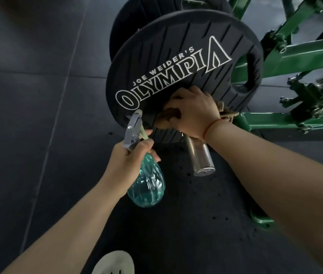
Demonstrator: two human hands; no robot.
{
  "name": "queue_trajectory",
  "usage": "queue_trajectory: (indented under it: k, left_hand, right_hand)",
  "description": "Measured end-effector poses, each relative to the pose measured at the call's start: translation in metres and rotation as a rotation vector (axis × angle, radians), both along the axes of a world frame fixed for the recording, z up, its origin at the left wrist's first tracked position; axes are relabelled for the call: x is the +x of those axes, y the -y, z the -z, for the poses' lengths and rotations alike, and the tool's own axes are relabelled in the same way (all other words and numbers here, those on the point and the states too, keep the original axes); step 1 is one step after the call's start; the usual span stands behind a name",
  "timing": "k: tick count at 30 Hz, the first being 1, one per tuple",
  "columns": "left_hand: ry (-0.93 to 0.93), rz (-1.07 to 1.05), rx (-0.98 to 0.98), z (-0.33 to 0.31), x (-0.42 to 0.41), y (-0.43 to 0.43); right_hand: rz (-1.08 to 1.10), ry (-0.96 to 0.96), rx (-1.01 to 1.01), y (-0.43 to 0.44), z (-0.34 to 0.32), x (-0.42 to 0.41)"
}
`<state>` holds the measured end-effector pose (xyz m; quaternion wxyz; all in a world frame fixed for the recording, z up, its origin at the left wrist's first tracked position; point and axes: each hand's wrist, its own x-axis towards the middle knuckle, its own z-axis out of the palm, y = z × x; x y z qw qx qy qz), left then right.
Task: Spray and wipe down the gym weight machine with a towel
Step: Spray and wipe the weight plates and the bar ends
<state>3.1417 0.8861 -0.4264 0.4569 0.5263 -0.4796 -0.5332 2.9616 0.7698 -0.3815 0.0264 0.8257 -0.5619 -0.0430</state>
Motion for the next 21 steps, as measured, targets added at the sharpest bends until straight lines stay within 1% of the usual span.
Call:
queue_trajectory:
  k: [3,6,9,12,18,19,21]
  left_hand:
    - [-0.024,-0.05,0.015,-0.001,0.001,-0.004]
    - [-0.029,-0.066,0.019,-0.004,0.0,-0.009]
    - [-0.065,-0.074,0.017,-0.008,-0.003,-0.012]
    - [-0.08,-0.061,0.017,-0.013,-0.008,-0.011]
    - [-0.089,-0.031,0.029,-0.016,-0.008,-0.005]
    - [-0.091,-0.025,0.03,-0.016,-0.007,-0.004]
    - [-0.074,-0.006,0.021,-0.016,-0.007,-0.005]
  right_hand:
    - [0.007,0.056,-0.013,-0.009,0.001,-0.002]
    - [-0.012,0.152,0.033,-0.038,-0.002,-0.007]
    - [-0.072,0.344,-0.008,-0.08,-0.001,-0.021]
    - [-0.074,0.541,-0.007,-0.106,0.002,-0.033]
    - [0.017,0.633,-0.123,-0.06,0.02,-0.033]
    - [0.039,0.676,-0.122,-0.049,0.023,-0.033]
    - [0.129,0.873,-0.065,-0.029,0.029,-0.036]
